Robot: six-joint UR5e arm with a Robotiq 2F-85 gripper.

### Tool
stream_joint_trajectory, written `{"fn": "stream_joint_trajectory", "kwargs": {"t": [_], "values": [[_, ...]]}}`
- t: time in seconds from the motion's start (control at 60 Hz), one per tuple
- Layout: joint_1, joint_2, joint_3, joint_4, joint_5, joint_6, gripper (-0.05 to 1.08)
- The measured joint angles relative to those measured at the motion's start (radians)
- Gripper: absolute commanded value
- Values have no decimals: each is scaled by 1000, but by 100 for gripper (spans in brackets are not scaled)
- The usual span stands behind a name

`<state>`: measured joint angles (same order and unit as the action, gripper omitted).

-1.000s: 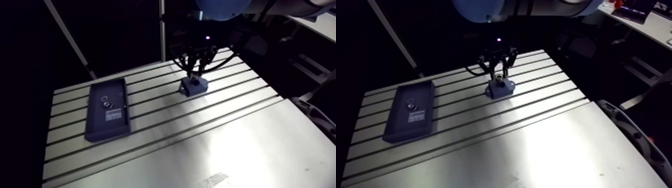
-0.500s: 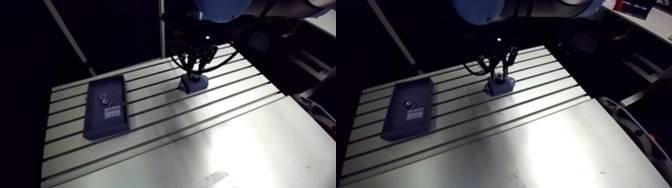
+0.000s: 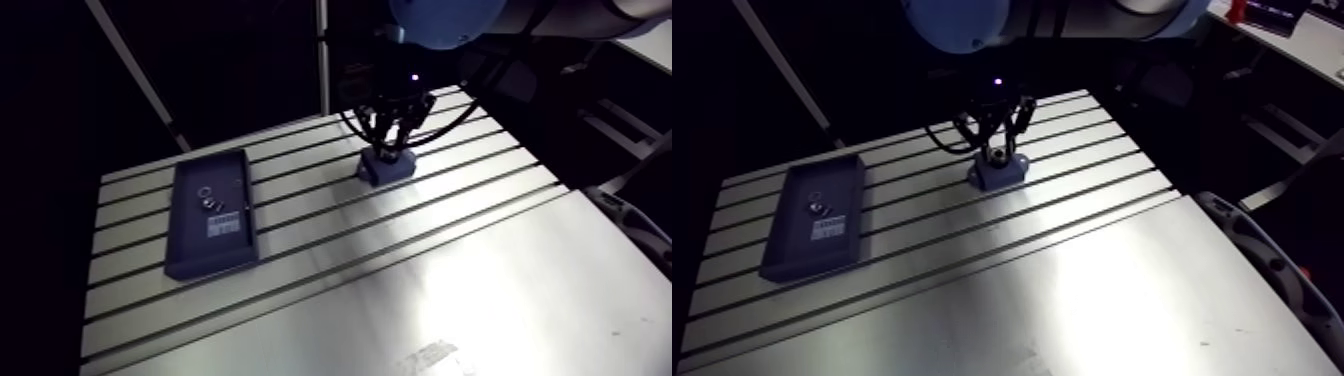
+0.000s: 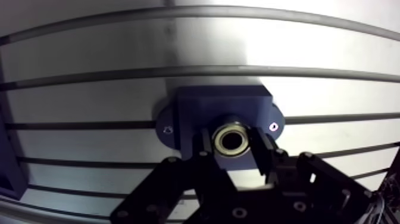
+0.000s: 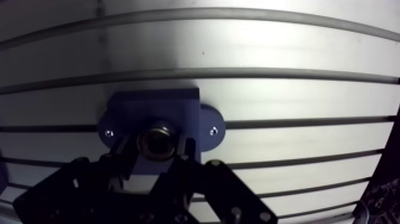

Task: Pick up the bearing and press it into the housing until flush.

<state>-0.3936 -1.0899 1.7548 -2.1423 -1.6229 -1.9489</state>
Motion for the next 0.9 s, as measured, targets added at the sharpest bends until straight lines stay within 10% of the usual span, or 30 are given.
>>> {"fn": "stream_joint_trajectory", "kwargs": {"t": [0.9], "values": [[-2, -7, 14, -1, 1, 0, 69]]}}
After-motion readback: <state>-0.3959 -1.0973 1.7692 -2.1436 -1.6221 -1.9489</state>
